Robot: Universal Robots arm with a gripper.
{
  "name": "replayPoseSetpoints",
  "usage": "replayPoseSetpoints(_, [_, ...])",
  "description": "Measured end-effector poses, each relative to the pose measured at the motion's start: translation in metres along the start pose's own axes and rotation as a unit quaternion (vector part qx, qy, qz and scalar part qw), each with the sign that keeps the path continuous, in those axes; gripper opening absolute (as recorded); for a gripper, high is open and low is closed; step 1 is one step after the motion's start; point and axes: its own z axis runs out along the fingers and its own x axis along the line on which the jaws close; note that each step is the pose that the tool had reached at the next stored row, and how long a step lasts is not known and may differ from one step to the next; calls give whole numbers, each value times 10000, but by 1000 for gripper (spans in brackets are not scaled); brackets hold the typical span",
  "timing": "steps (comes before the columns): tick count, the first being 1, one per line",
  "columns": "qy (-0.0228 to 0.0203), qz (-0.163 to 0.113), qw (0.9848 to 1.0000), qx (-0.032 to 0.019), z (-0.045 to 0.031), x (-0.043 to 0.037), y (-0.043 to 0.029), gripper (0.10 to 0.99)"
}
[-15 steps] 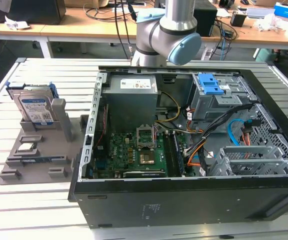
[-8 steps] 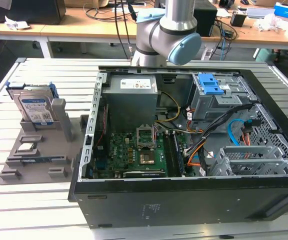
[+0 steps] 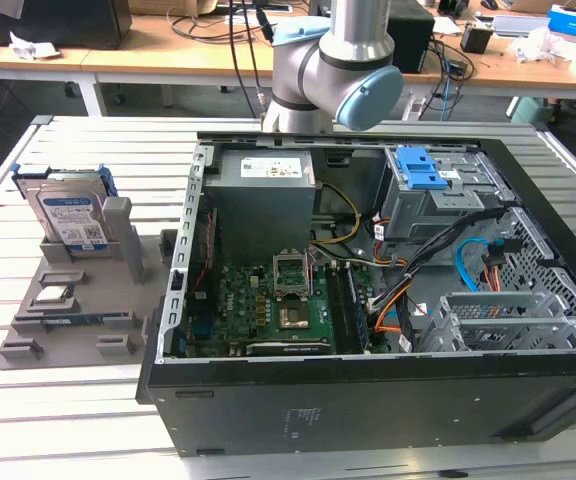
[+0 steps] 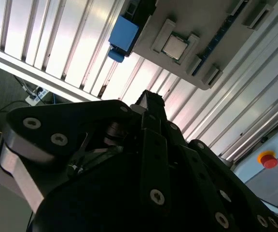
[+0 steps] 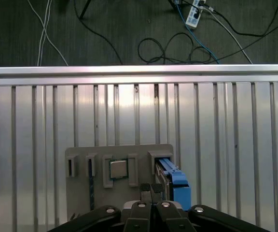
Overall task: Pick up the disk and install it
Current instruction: 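Pick up the disk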
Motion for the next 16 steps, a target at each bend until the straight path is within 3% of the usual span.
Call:
replayPoseSetpoints(4, [0, -4, 10000, 0, 0, 0, 0, 114])
replayPoseSetpoints(8, [0, -7, 10000, 0, 0, 0, 0, 353])
replayPoseSetpoints(9, [0, -8, 10000, 0, 0, 0, 0, 353])
replayPoseSetpoints(10, [0, -9, 10000, 0, 0, 0, 0, 420])
replayPoseSetpoints(16, [0, -10, 10000, 0, 0, -46, -29, 420])
